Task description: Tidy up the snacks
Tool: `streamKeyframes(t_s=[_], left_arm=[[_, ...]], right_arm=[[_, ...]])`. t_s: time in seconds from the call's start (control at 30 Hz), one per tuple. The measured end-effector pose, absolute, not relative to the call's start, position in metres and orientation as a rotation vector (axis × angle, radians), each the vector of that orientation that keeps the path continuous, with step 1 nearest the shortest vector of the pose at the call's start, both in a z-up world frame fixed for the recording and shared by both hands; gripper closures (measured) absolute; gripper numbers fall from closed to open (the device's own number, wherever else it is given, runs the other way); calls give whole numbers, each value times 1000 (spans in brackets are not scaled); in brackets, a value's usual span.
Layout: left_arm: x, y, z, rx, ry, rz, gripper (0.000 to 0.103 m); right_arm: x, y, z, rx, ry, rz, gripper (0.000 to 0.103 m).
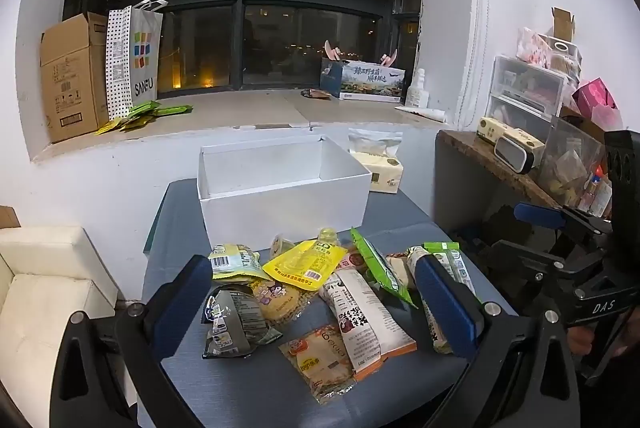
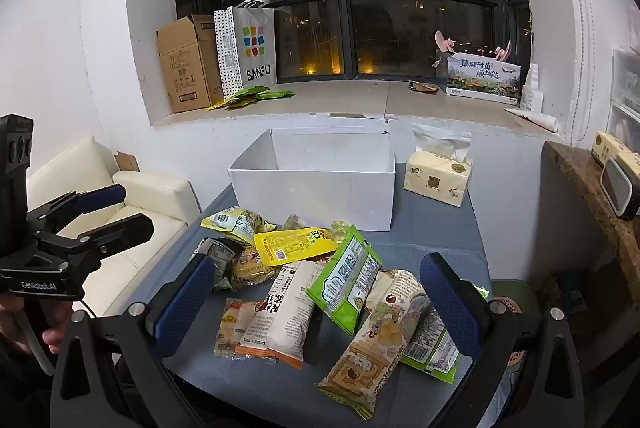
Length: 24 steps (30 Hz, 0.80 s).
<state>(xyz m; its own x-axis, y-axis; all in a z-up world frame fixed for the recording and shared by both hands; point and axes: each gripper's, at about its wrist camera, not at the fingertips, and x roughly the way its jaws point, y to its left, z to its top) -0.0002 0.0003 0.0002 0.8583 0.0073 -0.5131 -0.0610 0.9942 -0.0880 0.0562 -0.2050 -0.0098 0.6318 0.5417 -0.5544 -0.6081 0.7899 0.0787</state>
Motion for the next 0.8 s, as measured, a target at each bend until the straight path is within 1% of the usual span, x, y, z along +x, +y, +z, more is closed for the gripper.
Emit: streamKeyframes(t_s=[0.8], left_arm=[[0, -4, 2, -96, 542, 31, 0]], right_arm=[[56, -205, -12, -113, 594, 660, 0]])
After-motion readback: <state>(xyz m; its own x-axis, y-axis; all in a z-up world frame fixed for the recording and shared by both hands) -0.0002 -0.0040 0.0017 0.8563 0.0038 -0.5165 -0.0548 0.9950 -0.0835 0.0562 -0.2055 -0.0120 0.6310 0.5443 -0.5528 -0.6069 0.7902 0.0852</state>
